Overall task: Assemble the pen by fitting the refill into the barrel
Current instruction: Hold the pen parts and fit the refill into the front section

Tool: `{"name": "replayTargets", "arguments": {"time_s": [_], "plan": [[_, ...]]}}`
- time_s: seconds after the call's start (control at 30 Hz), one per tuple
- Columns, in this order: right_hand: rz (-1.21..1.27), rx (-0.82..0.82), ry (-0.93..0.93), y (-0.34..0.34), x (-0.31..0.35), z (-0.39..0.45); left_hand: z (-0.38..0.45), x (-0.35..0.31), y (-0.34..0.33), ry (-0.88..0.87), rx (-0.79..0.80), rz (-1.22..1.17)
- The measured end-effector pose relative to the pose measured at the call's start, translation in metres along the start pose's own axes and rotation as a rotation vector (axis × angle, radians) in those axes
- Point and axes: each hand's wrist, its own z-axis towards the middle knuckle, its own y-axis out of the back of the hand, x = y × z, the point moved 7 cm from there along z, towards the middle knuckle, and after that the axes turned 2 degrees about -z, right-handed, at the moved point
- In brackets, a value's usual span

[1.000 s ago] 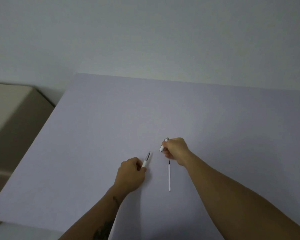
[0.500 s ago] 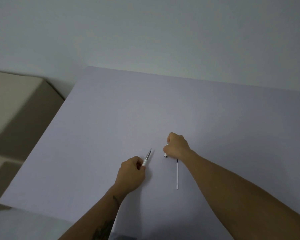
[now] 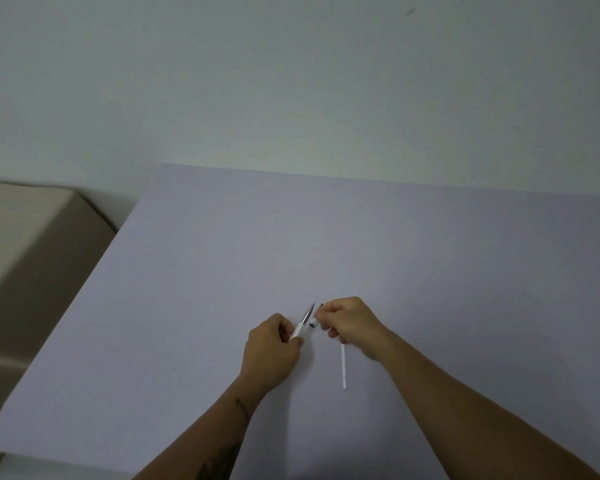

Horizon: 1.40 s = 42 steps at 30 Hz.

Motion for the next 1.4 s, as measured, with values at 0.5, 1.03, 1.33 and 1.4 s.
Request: {"name": "replayTargets", "arguments": {"time_s": [0.5,1.03,1.33,1.4], "plan": [[0.221,-0.247,0.005,0.011,0.0,-0.026,-0.008,-0.049,-0.012,-0.16,0.004,0.053],[0.366,-0.224,0.093,0.013,0.007,-0.03,-0.009,-0.051,-0.006,-0.14,0.051,0.014],[0.348,0.041,0.045,0.009,0.01,-0.035,-0.014,-0.036,-0.006,-0.026,0.223,-0.143],[0.341,-0.011,0.041,0.011,0.011,-0.034,-0.015,-0.037,-0.004,-0.028,0.222,-0.166]]}}
